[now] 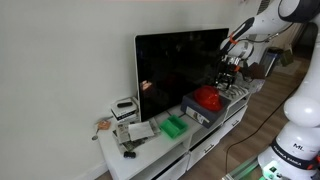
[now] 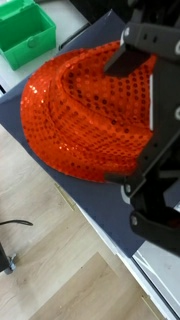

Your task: Move the orange hat from the box to the table

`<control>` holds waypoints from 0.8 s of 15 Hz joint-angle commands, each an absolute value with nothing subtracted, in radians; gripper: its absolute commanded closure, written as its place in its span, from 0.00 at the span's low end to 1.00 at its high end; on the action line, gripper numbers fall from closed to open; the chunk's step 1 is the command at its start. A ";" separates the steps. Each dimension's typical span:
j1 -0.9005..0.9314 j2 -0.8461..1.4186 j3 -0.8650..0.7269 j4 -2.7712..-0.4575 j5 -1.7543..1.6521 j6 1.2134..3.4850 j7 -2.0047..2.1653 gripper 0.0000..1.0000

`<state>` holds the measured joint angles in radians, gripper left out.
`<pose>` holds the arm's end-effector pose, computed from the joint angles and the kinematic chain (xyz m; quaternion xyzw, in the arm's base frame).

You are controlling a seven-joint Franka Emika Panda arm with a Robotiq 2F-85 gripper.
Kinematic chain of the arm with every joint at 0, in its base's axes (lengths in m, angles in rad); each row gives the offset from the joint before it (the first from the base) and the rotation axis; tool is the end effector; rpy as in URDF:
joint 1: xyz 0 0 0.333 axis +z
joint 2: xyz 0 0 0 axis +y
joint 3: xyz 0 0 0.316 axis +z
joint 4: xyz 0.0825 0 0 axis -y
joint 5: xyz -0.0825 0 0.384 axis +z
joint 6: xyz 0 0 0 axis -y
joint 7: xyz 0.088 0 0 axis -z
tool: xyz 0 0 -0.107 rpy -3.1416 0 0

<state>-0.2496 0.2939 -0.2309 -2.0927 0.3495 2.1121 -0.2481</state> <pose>0.4971 -0.2402 0.2667 -0.9613 0.2212 0.0830 0.1415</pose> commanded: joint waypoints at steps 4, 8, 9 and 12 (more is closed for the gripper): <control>-0.315 0.401 -0.176 -1.981 0.404 2.068 -0.257 0.24; -0.332 0.431 -0.152 -1.952 0.428 2.061 -0.257 0.42; -0.334 0.437 -0.148 -1.946 0.432 2.058 -0.257 0.41; -0.338 0.448 -0.140 -1.934 0.434 2.050 -0.255 0.55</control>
